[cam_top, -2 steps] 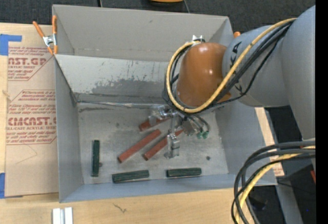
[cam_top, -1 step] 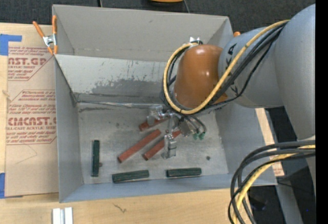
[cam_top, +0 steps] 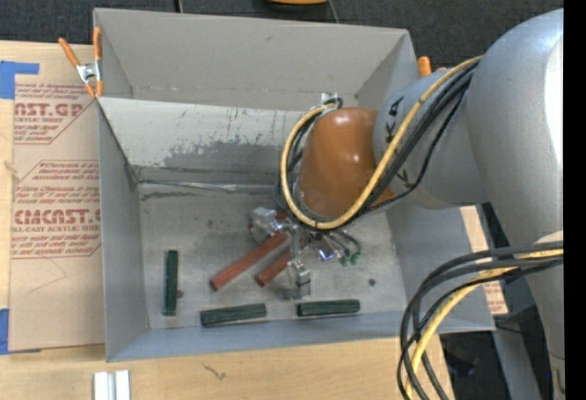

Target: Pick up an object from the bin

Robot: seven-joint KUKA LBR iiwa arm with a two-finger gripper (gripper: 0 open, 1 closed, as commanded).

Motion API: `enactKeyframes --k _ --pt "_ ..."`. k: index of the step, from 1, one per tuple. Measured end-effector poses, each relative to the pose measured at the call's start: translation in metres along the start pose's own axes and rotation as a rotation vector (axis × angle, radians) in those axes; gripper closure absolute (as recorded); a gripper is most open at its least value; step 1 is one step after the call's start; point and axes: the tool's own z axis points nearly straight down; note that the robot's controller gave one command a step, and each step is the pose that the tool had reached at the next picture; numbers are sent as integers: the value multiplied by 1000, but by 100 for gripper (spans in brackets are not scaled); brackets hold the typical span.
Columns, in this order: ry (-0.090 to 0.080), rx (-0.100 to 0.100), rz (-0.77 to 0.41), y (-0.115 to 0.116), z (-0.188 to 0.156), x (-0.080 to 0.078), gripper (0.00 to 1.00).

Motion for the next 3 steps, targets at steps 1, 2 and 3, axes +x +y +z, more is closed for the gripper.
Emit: enactKeyframes --k 1,2,3 --pt "3 -1 57 1 1 -8 100" --pt "3 -1 57 1 1 -8 100" --pt "6 -2 57 1 -3 -7 100"
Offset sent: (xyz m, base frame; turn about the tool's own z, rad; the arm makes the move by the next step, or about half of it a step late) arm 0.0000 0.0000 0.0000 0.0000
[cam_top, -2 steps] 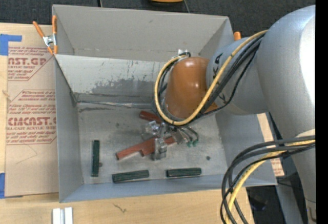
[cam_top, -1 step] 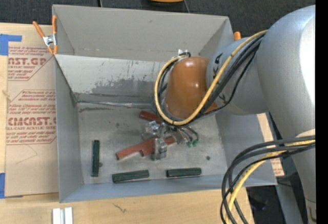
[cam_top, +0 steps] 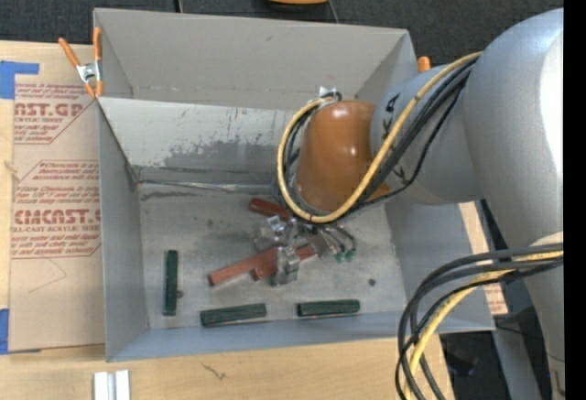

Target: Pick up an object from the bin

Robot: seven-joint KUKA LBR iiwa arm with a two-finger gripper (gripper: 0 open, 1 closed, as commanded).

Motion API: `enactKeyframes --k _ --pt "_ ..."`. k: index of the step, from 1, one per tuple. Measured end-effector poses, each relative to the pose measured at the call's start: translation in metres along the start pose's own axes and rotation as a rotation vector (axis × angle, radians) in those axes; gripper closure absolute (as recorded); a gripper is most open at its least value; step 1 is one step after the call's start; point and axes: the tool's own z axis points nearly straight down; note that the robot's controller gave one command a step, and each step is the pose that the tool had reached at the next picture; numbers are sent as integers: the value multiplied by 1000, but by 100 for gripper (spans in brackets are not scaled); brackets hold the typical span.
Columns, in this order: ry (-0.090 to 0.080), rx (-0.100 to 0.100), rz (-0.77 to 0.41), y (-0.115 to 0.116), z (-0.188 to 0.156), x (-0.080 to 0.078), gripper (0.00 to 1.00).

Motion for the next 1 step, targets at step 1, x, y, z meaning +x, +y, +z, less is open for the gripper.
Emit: enactKeyframes --k 1 --pt "8 -1 -1 1 -20 2 100"
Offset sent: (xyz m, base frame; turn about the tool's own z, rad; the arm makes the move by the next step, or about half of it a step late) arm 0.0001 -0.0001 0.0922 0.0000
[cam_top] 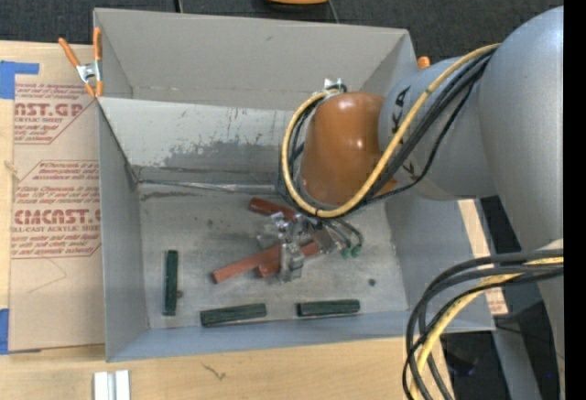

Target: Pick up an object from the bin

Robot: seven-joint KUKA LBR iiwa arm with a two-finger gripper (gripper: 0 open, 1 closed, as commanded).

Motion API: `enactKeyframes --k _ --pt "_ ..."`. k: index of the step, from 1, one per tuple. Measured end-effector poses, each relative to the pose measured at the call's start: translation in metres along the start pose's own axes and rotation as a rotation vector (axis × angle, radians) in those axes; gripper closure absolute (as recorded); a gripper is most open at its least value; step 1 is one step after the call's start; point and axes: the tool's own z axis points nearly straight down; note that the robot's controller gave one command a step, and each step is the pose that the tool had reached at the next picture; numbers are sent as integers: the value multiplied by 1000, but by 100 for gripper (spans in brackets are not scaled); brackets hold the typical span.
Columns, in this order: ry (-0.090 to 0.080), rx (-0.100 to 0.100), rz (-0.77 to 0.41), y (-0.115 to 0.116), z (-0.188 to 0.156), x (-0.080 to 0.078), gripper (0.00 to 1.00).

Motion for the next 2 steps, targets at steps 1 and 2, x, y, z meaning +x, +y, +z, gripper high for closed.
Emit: enactKeyframes --k 1,2 --pt "-5 1 1 0 -23 -1 100" --pt "-12 3 0 0 -42 -2 100"
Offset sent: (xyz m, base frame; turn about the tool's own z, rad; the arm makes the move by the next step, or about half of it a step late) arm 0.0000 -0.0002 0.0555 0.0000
